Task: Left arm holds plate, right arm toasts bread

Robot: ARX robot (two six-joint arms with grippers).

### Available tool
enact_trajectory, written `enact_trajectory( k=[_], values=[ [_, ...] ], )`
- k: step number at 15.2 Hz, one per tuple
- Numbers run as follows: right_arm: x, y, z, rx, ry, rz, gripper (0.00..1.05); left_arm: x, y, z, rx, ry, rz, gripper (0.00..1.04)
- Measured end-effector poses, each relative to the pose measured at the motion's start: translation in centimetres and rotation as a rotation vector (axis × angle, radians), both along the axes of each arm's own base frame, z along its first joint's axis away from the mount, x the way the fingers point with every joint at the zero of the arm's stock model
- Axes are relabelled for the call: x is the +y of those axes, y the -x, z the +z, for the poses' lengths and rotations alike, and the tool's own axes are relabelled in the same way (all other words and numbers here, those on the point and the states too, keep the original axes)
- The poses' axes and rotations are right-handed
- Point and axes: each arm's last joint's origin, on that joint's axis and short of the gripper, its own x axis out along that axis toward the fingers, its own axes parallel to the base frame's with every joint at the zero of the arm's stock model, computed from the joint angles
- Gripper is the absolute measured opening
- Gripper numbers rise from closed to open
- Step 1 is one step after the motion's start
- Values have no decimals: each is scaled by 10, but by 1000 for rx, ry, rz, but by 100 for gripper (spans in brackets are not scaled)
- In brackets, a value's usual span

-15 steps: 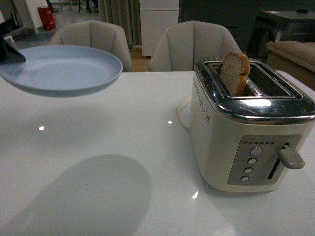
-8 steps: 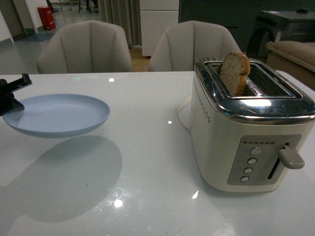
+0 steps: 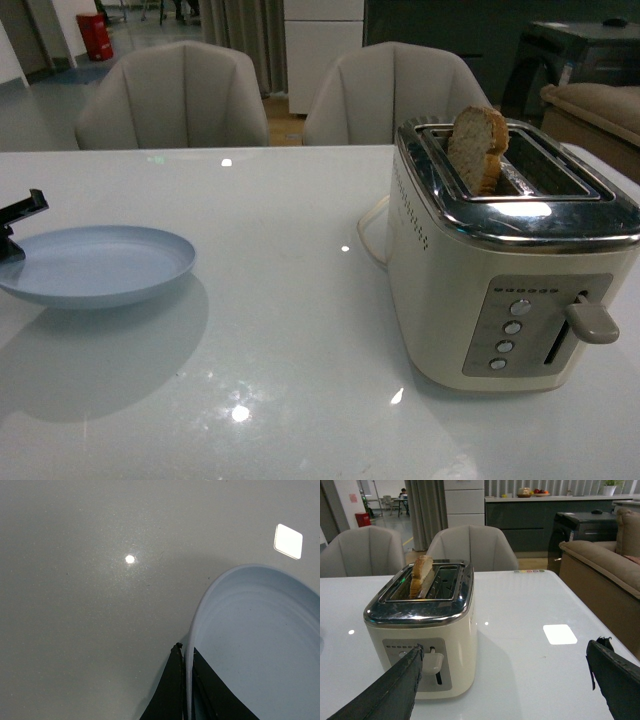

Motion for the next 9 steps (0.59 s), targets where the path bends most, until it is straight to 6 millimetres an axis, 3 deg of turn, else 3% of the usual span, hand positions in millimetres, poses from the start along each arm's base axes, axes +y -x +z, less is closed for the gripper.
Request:
enact_trajectory(
  k=[4,9],
  values=[
    [0,0,0,0,0,0,98,1,-5,-2,-53,-62,39,3],
    [0,0,0,0,0,0,98,-6,4,-19,-5,-85,-4,3]
  ],
)
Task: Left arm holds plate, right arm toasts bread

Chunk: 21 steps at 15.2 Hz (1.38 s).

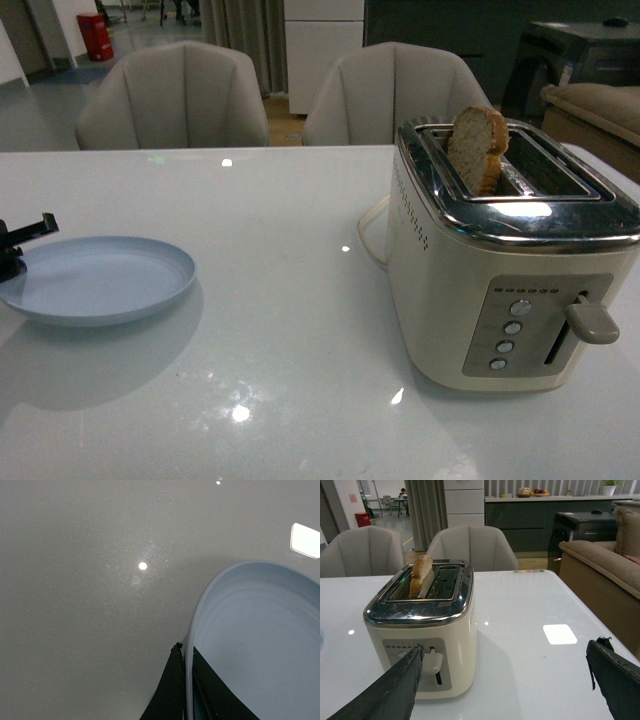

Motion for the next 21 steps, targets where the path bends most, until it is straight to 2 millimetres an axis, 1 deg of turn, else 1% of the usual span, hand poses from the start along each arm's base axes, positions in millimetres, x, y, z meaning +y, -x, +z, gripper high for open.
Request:
enact_trajectory(
  k=[2,3,4,9,10,11,12,13,16,17,19,21],
  values=[
    [0,0,0,0,0,0,98,-4,3,-4,17,-9,-22,25],
    [0,0,0,0,0,0,98,-5,3,-4,19,-11,-26,34],
    [0,0,0,0,0,0,98,-6,3,-4,15,-17,-33,46],
    [0,0,0,0,0,0,98,-6,2,-3,8,-40,-51,97],
    [0,0,0,0,0,0,98,-6,2,-2,10,-36,-54,98],
    [0,0,0,0,0,0,98,-6,2,5,-3,-26,-64,98],
    [0,0,0,0,0,0,98,-7,3,16,-24,-15,-75,98],
    [0,0,0,0,0,0,98,-8,4,32,-52,22,-82,98],
    [0,0,0,0,0,0,98,-11,9,93,-217,76,-114,98],
    [0,0,0,0,0,0,98,-12,12,110,-248,92,-125,98],
    [0,0,0,0,0,0,98,-8,17,140,-333,113,-126,98],
    [0,0,0,0,0,0,98,0,28,168,-413,120,-103,98]
  ],
)
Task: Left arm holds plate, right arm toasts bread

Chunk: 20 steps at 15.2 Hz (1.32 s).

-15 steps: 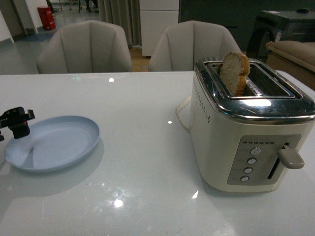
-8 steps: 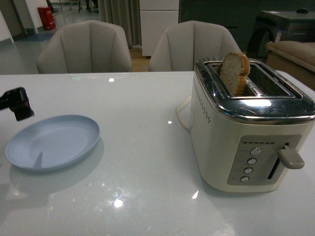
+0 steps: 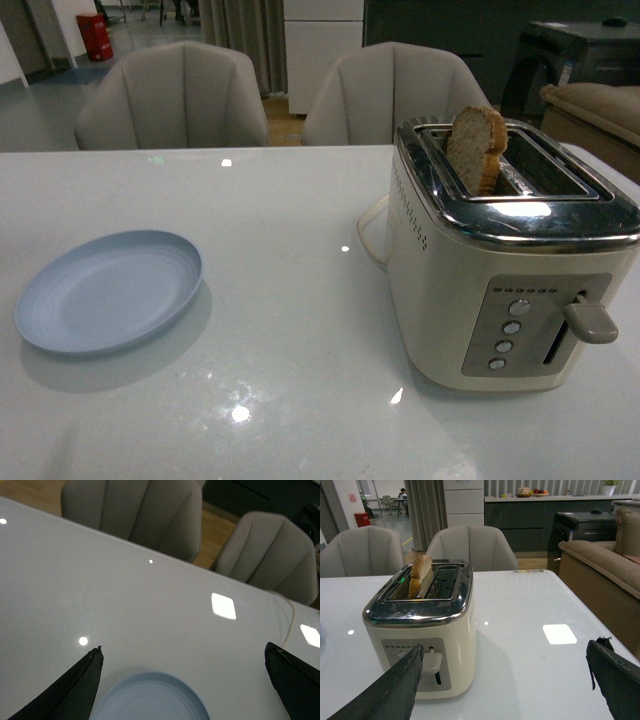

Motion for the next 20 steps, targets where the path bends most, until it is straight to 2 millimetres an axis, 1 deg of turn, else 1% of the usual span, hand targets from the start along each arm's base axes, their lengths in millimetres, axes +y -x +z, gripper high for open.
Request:
enact_trajectory(
  k=[3,5,8,11,12,13,15,16,18,19,20],
  values=[
    [0,0,0,0,0,0,98,11,17,36,-101,-1,49,98],
    [0,0,0,0,0,0,98,12,24,51,-144,-8,53,98],
    [0,0,0,0,0,0,98,4,33,67,-177,-12,12,98],
    [0,0,0,0,0,0,98,-1,32,68,-177,-17,-2,98],
    [0,0,0,0,0,0,98,-9,44,67,-316,-200,15,82],
    [0,0,0,1,0,0,98,-23,66,53,-338,-297,-9,69],
    [0,0,0,0,0,0,98,-45,99,24,-343,-370,-32,44],
    [0,0,0,0,0,0,98,-51,114,9,-331,-384,-43,31],
    [0,0,0,0,0,0,98,-56,139,-16,-302,-391,-27,8],
    [0,0,0,0,0,0,98,-59,151,-24,-307,-393,-27,2],
    [0,0,0,0,0,0,98,-63,162,-30,-312,-393,-35,2]
  ],
)
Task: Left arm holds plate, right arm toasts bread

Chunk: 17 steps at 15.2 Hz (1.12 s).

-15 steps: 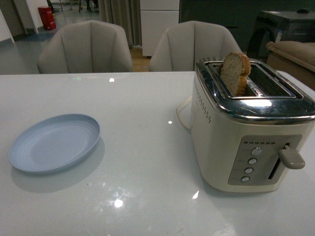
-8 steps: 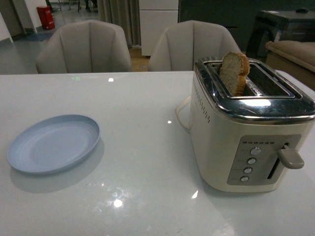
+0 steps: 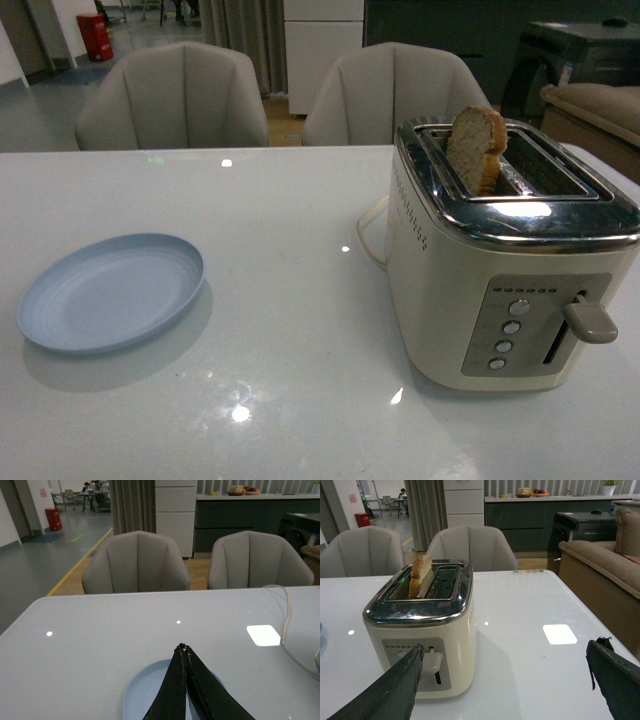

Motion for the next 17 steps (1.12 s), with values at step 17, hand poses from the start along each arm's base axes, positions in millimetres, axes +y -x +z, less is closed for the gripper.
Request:
enact_trajectory(
  k=[17],
  values=[
    [0,0,0,0,0,0,98,-15,86,-53,8,-1,1,2]
  ],
)
